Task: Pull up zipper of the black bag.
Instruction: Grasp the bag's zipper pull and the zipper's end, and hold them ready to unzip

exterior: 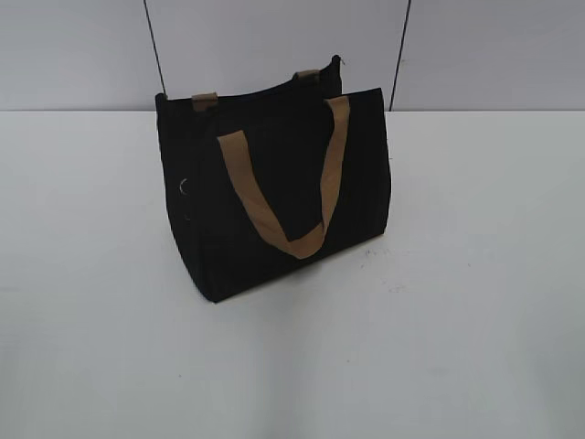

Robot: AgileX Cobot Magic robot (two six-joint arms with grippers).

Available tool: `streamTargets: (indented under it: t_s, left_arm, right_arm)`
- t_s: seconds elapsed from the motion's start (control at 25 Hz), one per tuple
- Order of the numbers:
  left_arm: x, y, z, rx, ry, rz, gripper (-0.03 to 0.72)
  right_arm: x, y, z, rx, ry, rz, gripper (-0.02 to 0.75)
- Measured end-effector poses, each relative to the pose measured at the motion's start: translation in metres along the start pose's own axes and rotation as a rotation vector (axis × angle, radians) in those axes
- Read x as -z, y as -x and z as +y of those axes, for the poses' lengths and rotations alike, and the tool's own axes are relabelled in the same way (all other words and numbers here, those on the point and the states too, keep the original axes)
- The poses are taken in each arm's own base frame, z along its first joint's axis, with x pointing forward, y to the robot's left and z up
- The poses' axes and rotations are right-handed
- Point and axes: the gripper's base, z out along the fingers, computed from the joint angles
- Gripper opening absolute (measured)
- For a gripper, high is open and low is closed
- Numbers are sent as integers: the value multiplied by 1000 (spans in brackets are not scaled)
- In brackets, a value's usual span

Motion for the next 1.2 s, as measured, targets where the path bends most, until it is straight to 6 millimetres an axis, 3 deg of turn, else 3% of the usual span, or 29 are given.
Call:
streamTargets:
  t_s: [0.76, 1.04, 1.2]
  left_arm:
    - [0, 0, -1, 5, -10, -2, 239]
    - [-7, 6, -2, 35, -43, 26, 421]
    - [-19, 22, -4, 14, -98, 40, 447]
  right_arm:
    - [0, 0, 0, 0, 0, 0, 486]
    - [-3, 2, -1, -7, 5, 25, 486]
    - [-15, 16, -7, -31, 13, 82, 486]
